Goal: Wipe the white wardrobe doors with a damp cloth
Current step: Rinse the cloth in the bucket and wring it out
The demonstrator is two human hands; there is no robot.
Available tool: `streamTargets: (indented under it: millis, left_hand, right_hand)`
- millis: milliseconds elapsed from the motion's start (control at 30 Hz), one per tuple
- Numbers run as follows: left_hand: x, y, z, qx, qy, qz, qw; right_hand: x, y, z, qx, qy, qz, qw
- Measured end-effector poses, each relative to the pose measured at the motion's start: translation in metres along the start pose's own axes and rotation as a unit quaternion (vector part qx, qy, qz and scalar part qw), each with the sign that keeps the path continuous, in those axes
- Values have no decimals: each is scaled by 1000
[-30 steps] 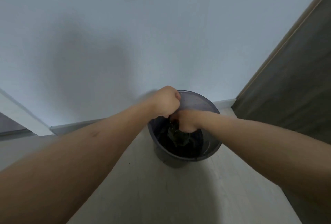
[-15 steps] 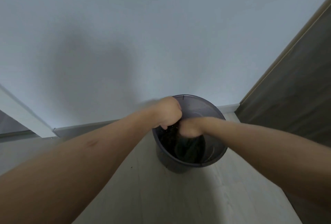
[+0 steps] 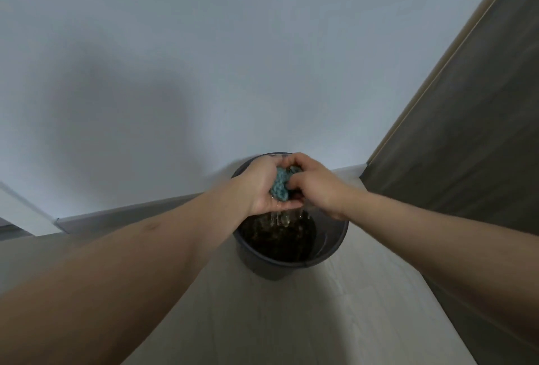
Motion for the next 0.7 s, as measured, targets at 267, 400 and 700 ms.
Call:
streamTargets:
  millis: [267,400,700]
  left_hand:
    - [-45,11,-23,-13,120,190,974]
    - [-47,9,-26,-26,172,230,957]
    - [-42,23,-12,39,350,200,914]
  right_hand:
    - [47,21,20,-12,-302,-86,949]
    - [41,25,23,-16,-349,-115,930]
    - [24,28,20,-8,-454,-128,882]
Point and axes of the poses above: each hand's wrist, its own y-axis towards the middle knuckle, its own x-axis out of the palm, z = x × y, the point moved 9 cm from there along y, towards the middle knuckle, and after that the axes turned 7 degrees about -y, right-handed, at the moved point
